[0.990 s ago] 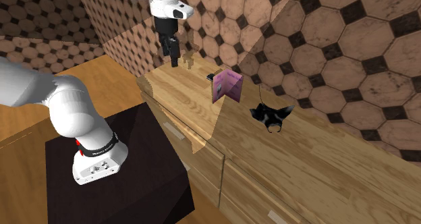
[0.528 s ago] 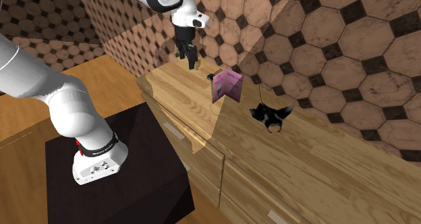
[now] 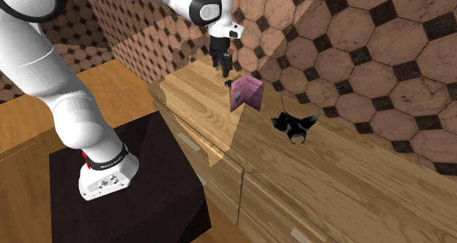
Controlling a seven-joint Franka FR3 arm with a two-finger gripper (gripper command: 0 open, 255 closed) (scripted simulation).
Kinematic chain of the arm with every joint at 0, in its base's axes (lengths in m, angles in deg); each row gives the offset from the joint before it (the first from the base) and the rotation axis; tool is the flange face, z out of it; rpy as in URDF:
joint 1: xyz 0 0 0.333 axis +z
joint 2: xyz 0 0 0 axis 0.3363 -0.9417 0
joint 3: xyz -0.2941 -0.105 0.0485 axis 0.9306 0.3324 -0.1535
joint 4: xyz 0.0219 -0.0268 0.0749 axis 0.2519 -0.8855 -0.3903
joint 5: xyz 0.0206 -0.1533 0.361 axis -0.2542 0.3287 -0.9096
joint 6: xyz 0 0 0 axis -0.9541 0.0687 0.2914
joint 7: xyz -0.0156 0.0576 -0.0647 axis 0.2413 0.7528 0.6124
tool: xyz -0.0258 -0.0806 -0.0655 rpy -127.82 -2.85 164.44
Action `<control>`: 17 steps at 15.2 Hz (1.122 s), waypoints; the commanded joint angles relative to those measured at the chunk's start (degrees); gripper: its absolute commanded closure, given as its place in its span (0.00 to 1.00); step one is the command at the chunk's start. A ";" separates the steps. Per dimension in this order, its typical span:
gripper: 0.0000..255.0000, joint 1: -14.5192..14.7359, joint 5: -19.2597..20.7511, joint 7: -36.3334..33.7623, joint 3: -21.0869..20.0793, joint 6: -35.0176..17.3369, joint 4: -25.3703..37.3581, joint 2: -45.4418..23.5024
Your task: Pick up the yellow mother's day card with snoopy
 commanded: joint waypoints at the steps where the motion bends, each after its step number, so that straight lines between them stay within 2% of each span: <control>1: 0.00 0.22 0.00 -0.37 -0.25 -1.44 3.05 -4.10; 8: 0.00 0.91 0.33 -1.17 -0.70 -4.57 16.22 -19.25; 14: 0.00 1.65 0.68 -1.68 -0.86 -4.28 30.70 -32.48; 17: 0.00 1.67 0.73 -1.71 -0.83 -6.09 29.95 -33.53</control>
